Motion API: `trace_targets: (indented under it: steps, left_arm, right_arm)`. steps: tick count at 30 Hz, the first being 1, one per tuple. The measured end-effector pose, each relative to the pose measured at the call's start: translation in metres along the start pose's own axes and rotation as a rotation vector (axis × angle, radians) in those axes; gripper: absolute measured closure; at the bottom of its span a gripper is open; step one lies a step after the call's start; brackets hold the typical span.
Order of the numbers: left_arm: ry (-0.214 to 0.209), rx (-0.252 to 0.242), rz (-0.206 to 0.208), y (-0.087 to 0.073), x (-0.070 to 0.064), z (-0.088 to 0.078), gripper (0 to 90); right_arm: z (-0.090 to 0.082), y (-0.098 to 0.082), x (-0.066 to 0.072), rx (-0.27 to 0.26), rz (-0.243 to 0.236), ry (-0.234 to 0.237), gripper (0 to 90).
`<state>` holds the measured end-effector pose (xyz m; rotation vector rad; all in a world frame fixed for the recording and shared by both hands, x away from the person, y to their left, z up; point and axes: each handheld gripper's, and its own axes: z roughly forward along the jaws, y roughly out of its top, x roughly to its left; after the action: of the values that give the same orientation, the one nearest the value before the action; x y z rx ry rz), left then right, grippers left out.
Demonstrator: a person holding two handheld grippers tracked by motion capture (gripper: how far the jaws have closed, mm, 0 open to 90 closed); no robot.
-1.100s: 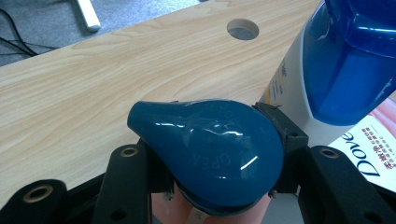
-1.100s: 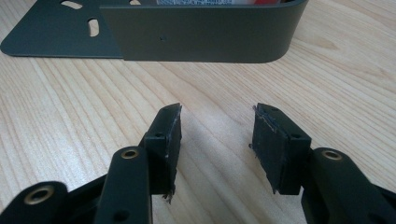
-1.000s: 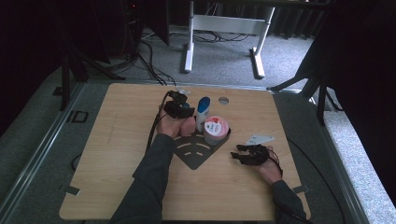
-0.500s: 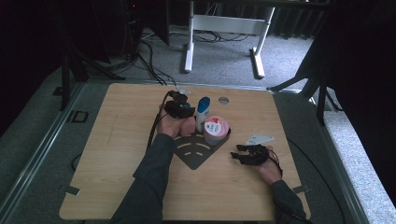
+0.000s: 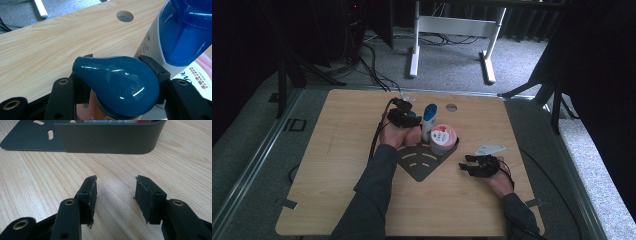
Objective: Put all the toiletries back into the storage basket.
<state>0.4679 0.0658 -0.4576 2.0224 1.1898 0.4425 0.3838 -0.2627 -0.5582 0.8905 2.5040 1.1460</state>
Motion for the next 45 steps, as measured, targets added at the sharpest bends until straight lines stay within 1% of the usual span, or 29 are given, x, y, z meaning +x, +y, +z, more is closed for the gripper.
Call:
trace_targets:
  steps: [3,5,6,8,11,12,14,17,20,22,24,27,32,37,42,43,45]
  left_arm:
    - [-0.006,-0.011,-0.004,0.001,0.000,-0.002,44.6]
    - [-0.005,-0.005,-0.001,0.001,0.000,-0.002,41.1]
    - [0.003,-0.001,0.007,0.000,0.000,-0.004,40.7]
    - [0.007,0.001,0.005,0.000,0.000,-0.006,38.4]
    - [0.007,0.001,0.007,-0.001,0.001,-0.007,37.4]
    - [0.000,0.007,0.009,-0.002,0.002,-0.010,35.6]
    - [0.001,0.009,0.014,-0.003,0.002,-0.013,34.8]
    - [-0.003,0.014,0.015,-0.005,0.002,-0.016,34.7]
    - [0.001,0.029,0.028,-0.007,0.001,-0.017,34.7]
    - [-0.003,0.030,0.025,-0.008,0.001,-0.019,34.7]
    - [-0.003,0.026,0.024,-0.011,0.001,-0.020,35.0]
    - [-0.003,0.038,0.037,-0.017,0.000,-0.022,35.0]
    - [-0.013,0.025,0.032,-0.023,0.001,-0.028,35.0]
    - [-0.019,0.045,0.046,-0.030,0.003,-0.032,35.0]
    - [-0.023,0.047,0.050,-0.036,0.005,-0.035,35.0]
    - [-0.020,0.056,0.056,-0.039,0.006,-0.036,35.0]
    - [-0.020,0.062,0.056,-0.042,0.007,-0.037,35.0]
  right_arm:
    - [0.000,0.000,0.000,0.000,0.000,0.000,51.8]
    - [0.000,0.000,0.000,0.000,0.000,0.000,51.8]
    - [0.000,0.000,0.000,0.000,0.000,0.001,51.8]
    - [0.000,0.000,0.000,0.000,-0.001,0.000,51.8]
    - [0.000,0.000,0.000,0.000,0.000,0.000,51.8]
    - [0.000,0.000,0.000,0.000,-0.001,0.000,51.8]
    - [0.000,0.000,0.000,0.000,0.000,0.000,51.8]
    - [0.000,0.000,0.000,0.000,0.000,0.000,51.8]
    - [0.000,0.000,0.001,0.000,0.000,-0.001,51.8]
    - [0.000,0.000,0.001,0.000,0.000,-0.001,51.8]
    - [0.000,0.000,0.001,0.000,0.001,0.000,51.8]
    - [0.000,0.000,0.001,0.000,0.000,0.000,51.8]
    - [0.000,0.000,0.001,0.000,0.002,-0.001,51.8]
    - [0.000,0.000,0.001,0.000,0.002,-0.001,51.7]
    - [0.000,0.000,0.001,0.000,0.002,0.000,51.8]
    - [0.000,0.000,0.001,0.000,0.002,0.000,51.8]
    - [0.000,0.000,0.001,0.000,0.002,0.000,51.8]
